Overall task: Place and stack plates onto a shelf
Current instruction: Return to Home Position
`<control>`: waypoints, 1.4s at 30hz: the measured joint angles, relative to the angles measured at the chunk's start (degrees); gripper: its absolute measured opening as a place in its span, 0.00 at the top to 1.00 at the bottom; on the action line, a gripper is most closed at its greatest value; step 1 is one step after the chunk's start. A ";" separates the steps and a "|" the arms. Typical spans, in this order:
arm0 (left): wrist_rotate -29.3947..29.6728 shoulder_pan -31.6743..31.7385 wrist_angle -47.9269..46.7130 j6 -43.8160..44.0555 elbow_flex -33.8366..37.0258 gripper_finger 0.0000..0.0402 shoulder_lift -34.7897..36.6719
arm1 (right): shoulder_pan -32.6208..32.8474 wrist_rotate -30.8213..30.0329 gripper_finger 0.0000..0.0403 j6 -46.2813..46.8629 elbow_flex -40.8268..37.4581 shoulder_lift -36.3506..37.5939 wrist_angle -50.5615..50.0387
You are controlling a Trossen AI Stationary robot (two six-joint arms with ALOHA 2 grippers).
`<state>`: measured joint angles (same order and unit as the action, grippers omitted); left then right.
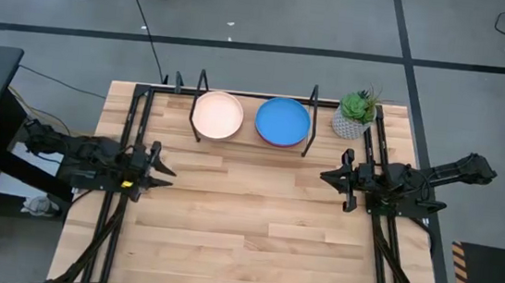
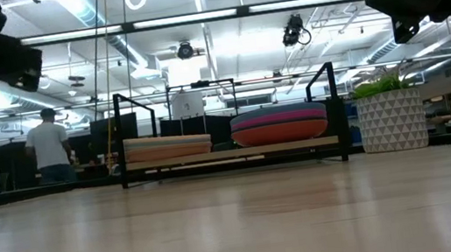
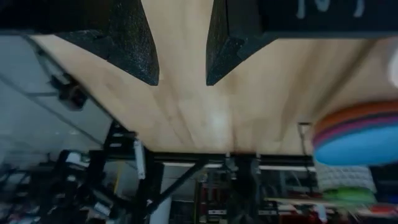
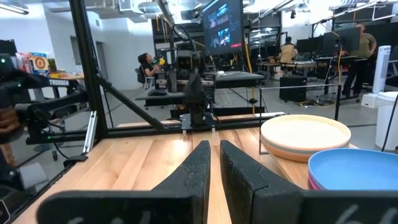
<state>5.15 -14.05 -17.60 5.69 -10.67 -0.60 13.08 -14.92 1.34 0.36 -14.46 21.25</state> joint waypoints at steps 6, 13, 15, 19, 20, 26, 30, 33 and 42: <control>3.92 -0.90 9.07 8.97 -0.10 0.65 -0.15 | 0.00 0.02 0.90 0.00 0.02 -0.31 0.02; 3.82 -0.96 13.93 17.66 -0.14 0.65 -0.11 | 0.00 0.02 0.90 0.00 0.02 -0.35 0.51; 3.79 -0.94 13.94 17.66 -0.14 0.65 -0.10 | 0.02 0.02 0.90 0.00 0.02 -0.35 0.55; 3.80 -0.94 13.89 17.66 -0.14 0.65 -0.11 | 0.00 0.02 0.90 -0.01 0.02 -0.35 0.53; 3.80 -0.94 13.88 17.66 -0.14 0.65 -0.11 | 0.01 0.02 0.90 -0.01 0.02 -0.36 0.53; 3.79 -0.94 13.88 17.64 -0.14 0.65 -0.11 | 0.01 0.02 0.90 0.00 0.02 -0.37 0.53; 3.80 -0.94 13.88 17.64 -0.14 0.65 -0.11 | 0.01 0.02 0.90 0.00 0.02 -0.37 0.53; 3.79 -0.94 13.89 17.62 -0.14 0.65 -0.11 | 0.00 0.02 0.90 0.00 0.02 -0.37 0.53; 3.79 -0.93 13.88 17.60 -0.14 0.65 -0.11 | 0.00 0.02 0.90 -0.01 0.02 -0.37 0.53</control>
<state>8.94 -14.98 -3.73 23.29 -10.81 -0.71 13.09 -14.90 1.33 0.38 -14.83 21.78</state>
